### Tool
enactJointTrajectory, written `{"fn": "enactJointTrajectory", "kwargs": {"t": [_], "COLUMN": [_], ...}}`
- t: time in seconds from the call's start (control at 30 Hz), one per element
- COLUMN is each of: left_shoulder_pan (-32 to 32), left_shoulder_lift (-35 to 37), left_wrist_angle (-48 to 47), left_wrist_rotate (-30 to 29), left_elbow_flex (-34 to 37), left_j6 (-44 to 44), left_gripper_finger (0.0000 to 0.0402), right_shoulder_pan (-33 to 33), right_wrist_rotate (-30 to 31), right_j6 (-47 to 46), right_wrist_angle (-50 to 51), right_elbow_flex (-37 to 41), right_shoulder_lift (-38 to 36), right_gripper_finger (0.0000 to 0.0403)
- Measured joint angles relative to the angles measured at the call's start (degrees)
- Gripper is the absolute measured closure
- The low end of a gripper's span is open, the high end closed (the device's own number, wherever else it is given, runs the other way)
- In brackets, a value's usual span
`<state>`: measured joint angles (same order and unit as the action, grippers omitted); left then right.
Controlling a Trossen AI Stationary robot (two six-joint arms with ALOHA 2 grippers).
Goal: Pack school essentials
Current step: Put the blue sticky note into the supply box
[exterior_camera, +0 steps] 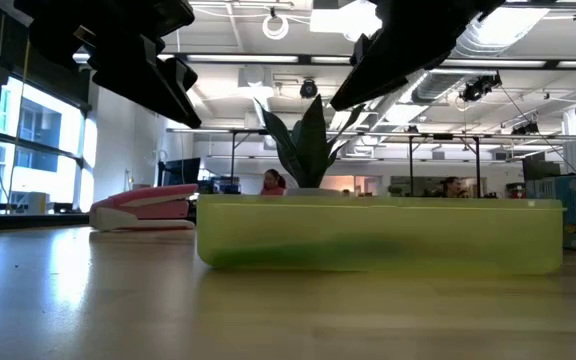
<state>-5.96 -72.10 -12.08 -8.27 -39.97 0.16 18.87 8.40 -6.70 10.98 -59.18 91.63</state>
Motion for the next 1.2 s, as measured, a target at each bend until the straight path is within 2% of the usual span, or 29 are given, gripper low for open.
{"fn": "enactJointTrajectory", "kwargs": {"t": [0.27,0.5,0.7,1.03,1.2], "left_shoulder_pan": [0.0,-0.01,0.0,0.0,0.04], "left_shoulder_lift": [0.0,0.0,0.0,0.16,4.13], "left_wrist_angle": [-0.07,-0.13,-0.11,0.22,-1.36], "left_wrist_rotate": [0.0,0.0,-0.01,-0.07,-0.82], "left_elbow_flex": [0.0,0.0,0.0,0.0,-0.02], "left_j6": [0.02,0.02,0.65,2.11,3.02], "left_gripper_finger": [0.027,0.027,0.027,0.027,0.0271], "right_shoulder_pan": [0.21,1.5,4.8,9.0,9.6], "right_wrist_rotate": [1.36,7.05,8.33,17.07,19.56], "right_j6": [-6.18,-16.04,-22.83,-33.73,-39.74], "right_wrist_angle": [3.97,16.83,20.27,29.33,33.73], "right_elbow_flex": [0.0,0.0,0.02,0.02,0.02], "right_shoulder_lift": [-3.55,-7.7,-8.52,-8.52,-8.52], "right_gripper_finger": [0.0261,0.0261,0.0261,0.0261,0.0261]}}
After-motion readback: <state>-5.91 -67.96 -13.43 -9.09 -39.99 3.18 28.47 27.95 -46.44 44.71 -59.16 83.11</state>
